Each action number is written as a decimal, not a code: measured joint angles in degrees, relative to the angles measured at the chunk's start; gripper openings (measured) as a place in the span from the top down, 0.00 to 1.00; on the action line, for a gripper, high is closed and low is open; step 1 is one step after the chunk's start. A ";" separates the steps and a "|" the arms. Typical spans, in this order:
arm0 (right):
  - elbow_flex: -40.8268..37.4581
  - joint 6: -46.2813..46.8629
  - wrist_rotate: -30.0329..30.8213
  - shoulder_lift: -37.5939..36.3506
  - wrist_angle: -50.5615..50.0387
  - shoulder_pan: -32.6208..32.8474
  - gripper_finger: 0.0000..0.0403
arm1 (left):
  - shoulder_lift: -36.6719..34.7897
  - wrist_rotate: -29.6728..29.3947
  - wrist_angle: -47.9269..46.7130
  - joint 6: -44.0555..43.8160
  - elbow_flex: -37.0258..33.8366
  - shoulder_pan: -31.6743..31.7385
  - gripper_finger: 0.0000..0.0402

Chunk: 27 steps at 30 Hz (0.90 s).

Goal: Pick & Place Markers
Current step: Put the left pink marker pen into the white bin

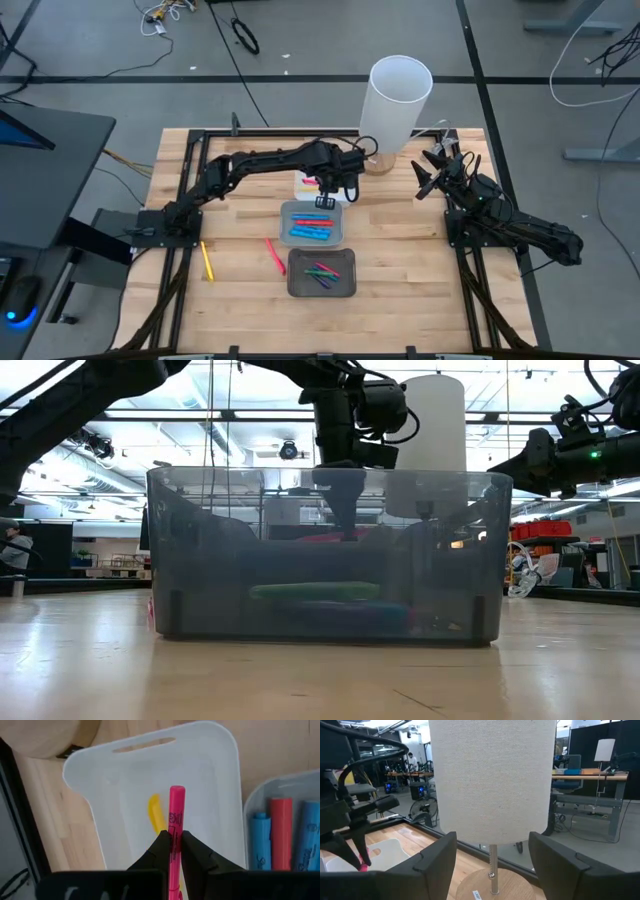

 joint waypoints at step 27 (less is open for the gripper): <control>0.00 0.00 0.01 0.00 -0.01 0.00 0.38 | 5.55 4.97 1.56 -4.67 -2.54 1.18 0.93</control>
